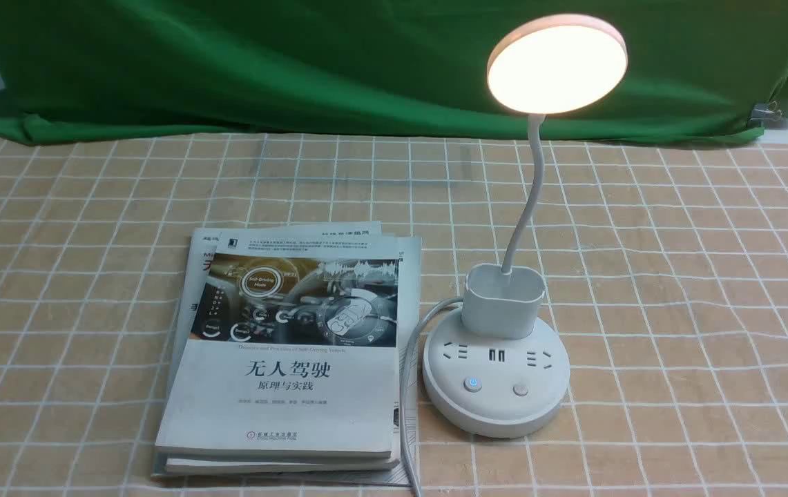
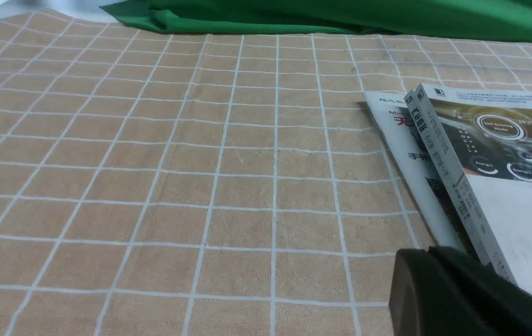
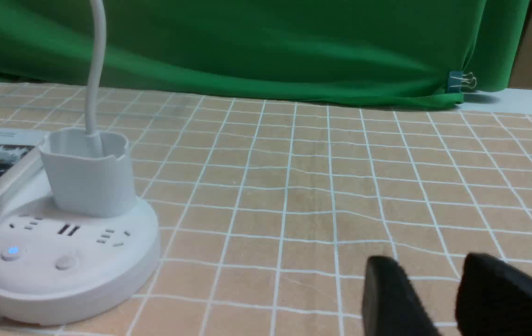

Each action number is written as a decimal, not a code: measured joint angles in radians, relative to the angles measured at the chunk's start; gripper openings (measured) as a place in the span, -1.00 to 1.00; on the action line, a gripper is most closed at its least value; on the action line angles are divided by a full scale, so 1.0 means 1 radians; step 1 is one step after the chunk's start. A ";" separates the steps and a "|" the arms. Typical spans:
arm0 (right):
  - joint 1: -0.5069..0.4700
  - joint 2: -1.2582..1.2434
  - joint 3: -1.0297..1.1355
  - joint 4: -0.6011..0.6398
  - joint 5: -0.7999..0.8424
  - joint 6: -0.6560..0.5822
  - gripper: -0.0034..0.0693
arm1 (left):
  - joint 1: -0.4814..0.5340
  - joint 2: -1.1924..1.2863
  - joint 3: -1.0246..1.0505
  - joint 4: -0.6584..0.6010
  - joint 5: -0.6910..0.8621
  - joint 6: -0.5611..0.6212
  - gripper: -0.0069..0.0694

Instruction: Turn off the desk lamp on the light coffee tablecloth by hand.

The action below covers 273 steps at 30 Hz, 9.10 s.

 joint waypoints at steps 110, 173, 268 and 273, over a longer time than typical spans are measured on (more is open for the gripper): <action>0.472 1.836 -1.208 0.141 0.585 -0.020 -0.82 | 0.000 0.000 0.000 0.000 0.000 0.000 -0.81; 0.473 1.844 -1.221 0.127 0.561 -0.023 -0.81 | 0.000 0.000 0.000 0.000 0.000 0.000 -0.81; 0.040 0.000 0.000 0.097 -0.003 -0.076 -0.61 | 0.000 0.000 0.000 0.000 0.001 0.000 -0.81; 0.040 0.000 0.000 0.097 -0.003 -0.076 -0.58 | 0.000 0.000 0.000 0.000 0.001 0.000 -0.81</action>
